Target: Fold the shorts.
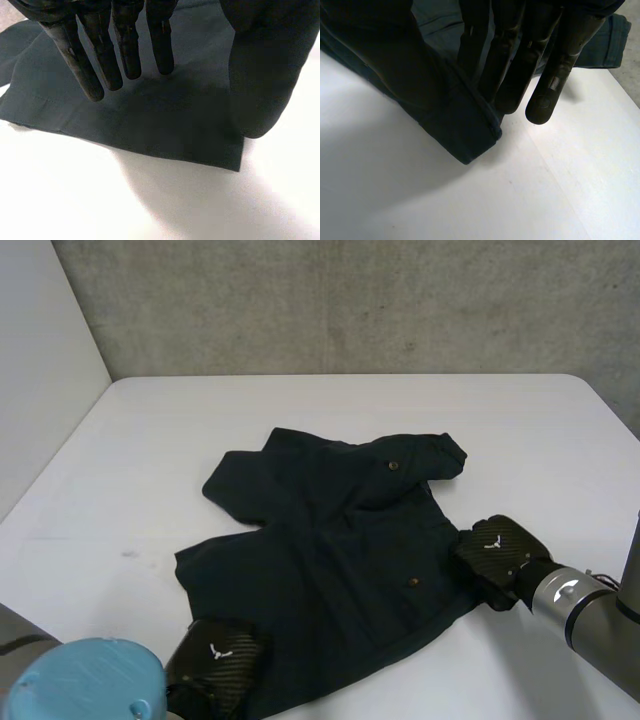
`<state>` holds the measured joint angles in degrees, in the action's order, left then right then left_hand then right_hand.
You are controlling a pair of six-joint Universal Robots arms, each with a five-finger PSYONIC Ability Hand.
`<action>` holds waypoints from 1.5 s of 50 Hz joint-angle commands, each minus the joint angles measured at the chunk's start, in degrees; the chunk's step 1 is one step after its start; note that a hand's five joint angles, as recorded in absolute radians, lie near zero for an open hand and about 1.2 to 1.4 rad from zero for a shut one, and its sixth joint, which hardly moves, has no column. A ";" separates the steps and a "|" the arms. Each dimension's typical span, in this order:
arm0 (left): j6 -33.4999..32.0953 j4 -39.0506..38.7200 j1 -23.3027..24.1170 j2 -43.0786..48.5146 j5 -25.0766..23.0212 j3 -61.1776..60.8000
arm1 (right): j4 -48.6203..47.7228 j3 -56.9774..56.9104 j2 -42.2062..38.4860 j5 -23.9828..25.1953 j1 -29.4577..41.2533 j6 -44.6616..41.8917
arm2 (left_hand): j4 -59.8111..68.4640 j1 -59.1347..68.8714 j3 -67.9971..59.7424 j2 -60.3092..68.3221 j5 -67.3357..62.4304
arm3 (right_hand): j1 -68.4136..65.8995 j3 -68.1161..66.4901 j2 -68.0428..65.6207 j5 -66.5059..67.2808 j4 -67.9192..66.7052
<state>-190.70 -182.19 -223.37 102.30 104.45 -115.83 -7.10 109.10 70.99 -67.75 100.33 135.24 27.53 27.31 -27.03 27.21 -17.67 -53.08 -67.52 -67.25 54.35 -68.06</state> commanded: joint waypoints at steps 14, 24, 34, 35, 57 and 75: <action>-1.87 -7.84 0.48 1.26 4.70 3.58 | 1.38 -2.31 6.17 -1.07 0.40 9.34 | 52.47 52.69 -52.97 52.79 -52.33 | -26.92 -12.48 -12.75 15.65 -11.94; -11.27 -2.30 -2.68 -19.41 4.36 14.04 | 17.54 -15.30 19.88 -0.90 -0.13 9.87 | 52.47 52.69 -52.97 52.79 -52.33 | -26.92 -12.48 -12.75 15.65 -11.94; -14.00 3.58 -3.65 -26.19 4.62 36.69 | 25.81 -43.16 25.78 -1.42 -0.22 22.69 | 52.47 52.69 -52.97 52.79 -52.33 | -26.92 -12.48 -12.75 15.65 -11.94; -14.00 4.11 -3.65 -26.19 4.62 38.21 | 26.69 -46.49 25.60 -1.42 -0.31 24.01 | 52.47 52.69 -52.97 52.79 -52.33 | -26.92 -12.48 -12.75 15.65 -11.94; -12.77 5.09 -14.10 7.17 -0.30 53.23 | 26.52 -55.13 -3.74 -11.17 7.16 18.22 | 52.47 52.69 -52.97 52.79 -52.33 | -26.92 -12.48 -12.75 15.65 -11.94; -12.42 -1.33 -20.09 51.67 -4.07 107.54 | -3.61 -74.99 -34.59 -23.57 12.61 14.62 | 46.83 47.05 -47.33 47.15 -46.69 | -26.92 -12.48 -12.75 15.65 -11.94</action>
<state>-202.87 -179.39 -242.50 141.49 103.57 -28.60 1.47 39.65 43.90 -90.16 112.11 151.36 68.53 63.46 -68.22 68.69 -57.57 -55.09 -67.73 -67.43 55.85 -68.36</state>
